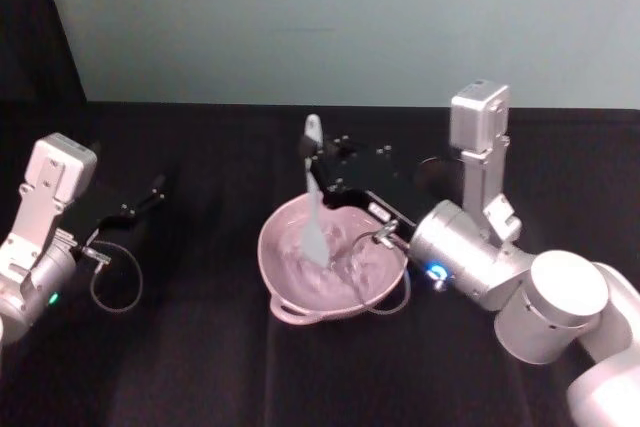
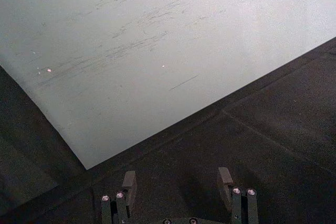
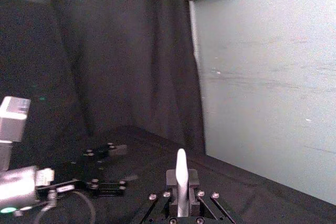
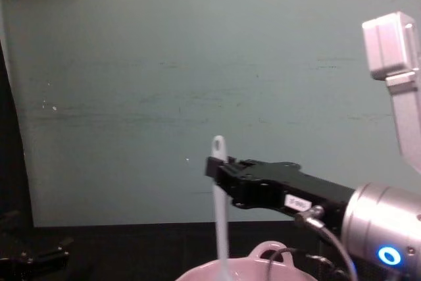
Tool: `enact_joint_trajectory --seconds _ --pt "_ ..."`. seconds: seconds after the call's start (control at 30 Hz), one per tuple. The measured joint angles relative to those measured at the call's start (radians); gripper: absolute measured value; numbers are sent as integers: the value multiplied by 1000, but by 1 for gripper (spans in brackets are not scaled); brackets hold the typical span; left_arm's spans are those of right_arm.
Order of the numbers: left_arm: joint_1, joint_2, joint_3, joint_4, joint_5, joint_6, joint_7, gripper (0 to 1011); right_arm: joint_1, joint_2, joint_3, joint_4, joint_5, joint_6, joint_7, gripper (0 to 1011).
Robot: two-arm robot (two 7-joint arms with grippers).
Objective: Use the one hand to pick up the spoon and stir the clear water in the bowl.
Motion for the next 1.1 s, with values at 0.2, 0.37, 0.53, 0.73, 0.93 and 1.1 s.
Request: enact_joint_trajectory --seconds 0.2,0.37,0.53,0.73,0.93,1.1 --pt "0 0 0 0 0 0 0 1011 -6 -13 -23 -21 3 0 7 118" --pt "0 0 0 0 0 0 0 1011 -9 -12 -23 -44 9 -3 6 118" --pt "0 0 0 0 0 0 0 1011 -5 3 -11 -87 15 -3 0 118" --pt "0 0 0 0 0 0 0 1011 8 33 13 -152 15 15 -13 118" --pt "0 0 0 0 0 0 0 1011 23 76 54 -220 21 41 -29 118" --pt "0 0 0 0 0 0 0 1011 27 110 88 -256 25 56 -42 118"
